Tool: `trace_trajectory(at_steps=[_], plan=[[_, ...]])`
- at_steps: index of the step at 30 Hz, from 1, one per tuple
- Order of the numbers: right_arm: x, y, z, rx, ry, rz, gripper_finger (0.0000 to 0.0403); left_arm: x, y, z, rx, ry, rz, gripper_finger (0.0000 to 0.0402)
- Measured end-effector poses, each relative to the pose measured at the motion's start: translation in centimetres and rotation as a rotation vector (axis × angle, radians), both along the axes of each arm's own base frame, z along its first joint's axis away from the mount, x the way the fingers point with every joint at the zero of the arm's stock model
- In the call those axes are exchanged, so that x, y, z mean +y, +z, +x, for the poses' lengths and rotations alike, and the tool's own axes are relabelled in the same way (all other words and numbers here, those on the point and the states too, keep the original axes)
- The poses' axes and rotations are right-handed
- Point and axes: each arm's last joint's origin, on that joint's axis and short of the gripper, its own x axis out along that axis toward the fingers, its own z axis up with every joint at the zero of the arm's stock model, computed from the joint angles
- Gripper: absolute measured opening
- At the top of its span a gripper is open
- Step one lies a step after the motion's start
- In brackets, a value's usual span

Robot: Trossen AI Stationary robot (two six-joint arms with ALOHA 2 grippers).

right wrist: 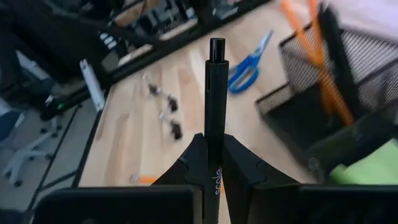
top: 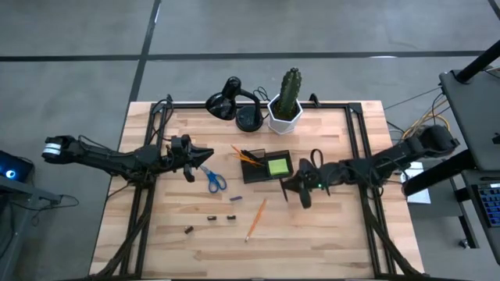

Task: Pick and place office supplies into organizer
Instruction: Put the black pen into the desk organizer

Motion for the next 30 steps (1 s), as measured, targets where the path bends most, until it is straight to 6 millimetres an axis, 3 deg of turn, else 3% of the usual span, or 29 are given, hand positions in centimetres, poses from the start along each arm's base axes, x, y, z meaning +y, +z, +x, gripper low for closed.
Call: trace_trajectory(at_steps=[30], plan=[[-8.3, 1.9, 2.2, -0.326, -0.308, -0.227, 0.0015, 0.0, 0.0, 0.0, 0.000, 0.000, 0.000, 0.0024]])
